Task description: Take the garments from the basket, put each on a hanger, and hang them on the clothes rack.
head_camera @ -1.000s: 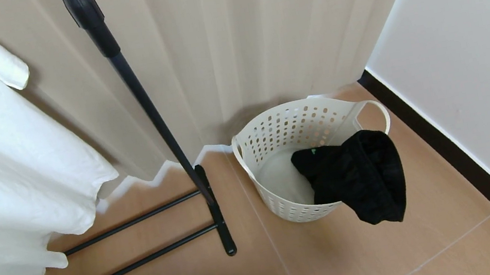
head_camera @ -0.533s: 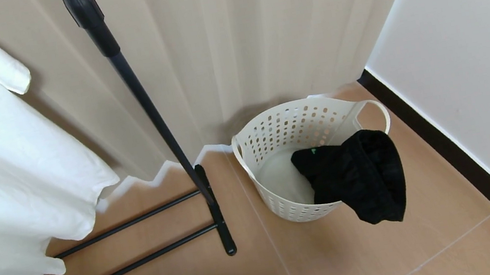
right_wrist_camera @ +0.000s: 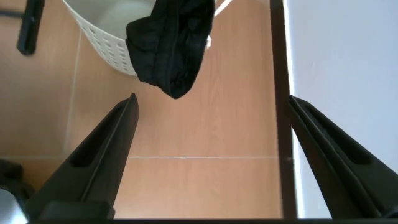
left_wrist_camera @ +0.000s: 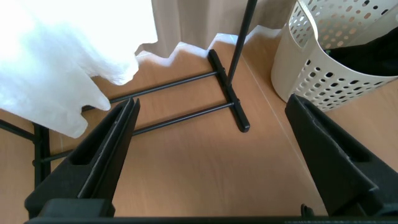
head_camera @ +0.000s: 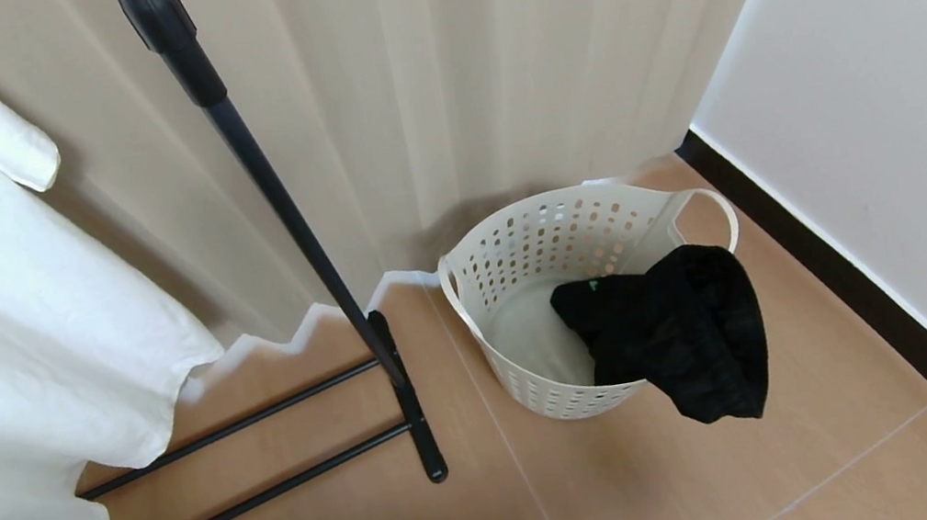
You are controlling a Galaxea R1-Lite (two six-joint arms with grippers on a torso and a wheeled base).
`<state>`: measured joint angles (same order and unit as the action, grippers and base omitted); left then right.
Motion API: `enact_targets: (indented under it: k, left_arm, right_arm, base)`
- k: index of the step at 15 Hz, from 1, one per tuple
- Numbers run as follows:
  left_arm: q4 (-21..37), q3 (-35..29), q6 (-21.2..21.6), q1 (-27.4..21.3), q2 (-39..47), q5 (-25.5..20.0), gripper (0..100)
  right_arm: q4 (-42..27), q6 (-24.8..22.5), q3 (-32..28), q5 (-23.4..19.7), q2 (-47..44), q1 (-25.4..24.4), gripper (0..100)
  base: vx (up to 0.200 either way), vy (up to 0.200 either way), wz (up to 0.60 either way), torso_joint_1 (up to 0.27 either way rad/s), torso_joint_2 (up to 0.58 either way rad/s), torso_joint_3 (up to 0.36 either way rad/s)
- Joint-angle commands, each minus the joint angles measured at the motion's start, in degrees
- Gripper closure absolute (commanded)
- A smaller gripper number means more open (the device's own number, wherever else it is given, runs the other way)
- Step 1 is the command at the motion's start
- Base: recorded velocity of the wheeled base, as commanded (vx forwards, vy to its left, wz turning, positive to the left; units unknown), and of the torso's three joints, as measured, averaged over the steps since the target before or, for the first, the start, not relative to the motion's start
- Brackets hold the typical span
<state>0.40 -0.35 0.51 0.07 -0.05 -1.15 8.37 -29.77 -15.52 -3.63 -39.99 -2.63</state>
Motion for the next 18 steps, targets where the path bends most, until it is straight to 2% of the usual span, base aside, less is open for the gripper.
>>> enact_targets:
  k: [1,2,3,4,5,6,7,10,13,15,18]
  left_arm:
    - [-0.05,0.0,-0.07,0.01,0.05,0.0,0]
    - [-0.05,0.0,-0.07,0.01,0.05,0.0,0]
    - [-0.05,0.0,-0.07,0.01,0.05,0.0,0]
    - [-0.05,0.0,-0.07,0.01,0.05,0.0,0]
    - [-0.05,0.0,-0.07,0.01,0.05,0.0,0]
    - [0.04,0.0,-0.07,0.01,0.05,0.0,0]
    - [-0.05,0.0,-0.07,0.01,0.05,0.0,0]
    - [-0.05,0.0,-0.07,0.01,0.05,0.0,0]
    - [-0.05,0.0,-0.07,0.01,0.05,0.0,0]
    - [-0.05,0.0,-0.07,0.01,0.05,0.0,0]
    - [-0.05,0.0,-0.07,0.01,0.05,0.0,0]
  right_arm:
    - [0.68,-14.09,-12.87,1.79,-20.66,-5.19,0]
    - [0.68,-23.05,-19.99,3.46,-28.22,-5.19,0]
    - [0.77,-29.38,-25.97,5.3,-34.9,-5.36,0]
    - [0.77,-31.31,-28.25,6.53,-37.27,-5.63,0]
    - [0.77,-35.71,-35.55,10.84,-43.77,-7.03,0]
    - [0.77,-37.29,-40.47,13.65,-47.99,-8.0,0]
    - [0.68,-37.55,-44.6,15.76,-52.21,-8.62,0]
    - [0.68,-38.87,-49.43,18.13,-60.56,-8.97,0]
    - [0.77,-38.87,-51.89,18.31,-65.92,-8.44,0]
    - [1.03,-38.61,-56.38,18.84,-72.78,-7.21,0]
    - [0.94,-38.26,-61.12,18.75,-77.09,-6.16,0]
  base:
    - [0.0,0.0,0.0,0.0,0.0,0.0]
    - [0.0,0.0,0.0,0.0,0.0,0.0]
    - [0.0,0.0,0.0,0.0,0.0,0.0]
    - [0.0,0.0,0.0,0.0,0.0,0.0]
    - [0.0,0.0,0.0,0.0,0.0,0.0]
    - [0.0,0.0,0.0,0.0,0.0,0.0]
    - [0.0,0.0,0.0,0.0,0.0,0.0]
    - [0.0,0.0,0.0,0.0,0.0,0.0]
    - [0.0,0.0,0.0,0.0,0.0,0.0]
    - [0.0,0.0,0.0,0.0,0.0,0.0]
    - [0.0,0.0,0.0,0.0,0.0,0.0]
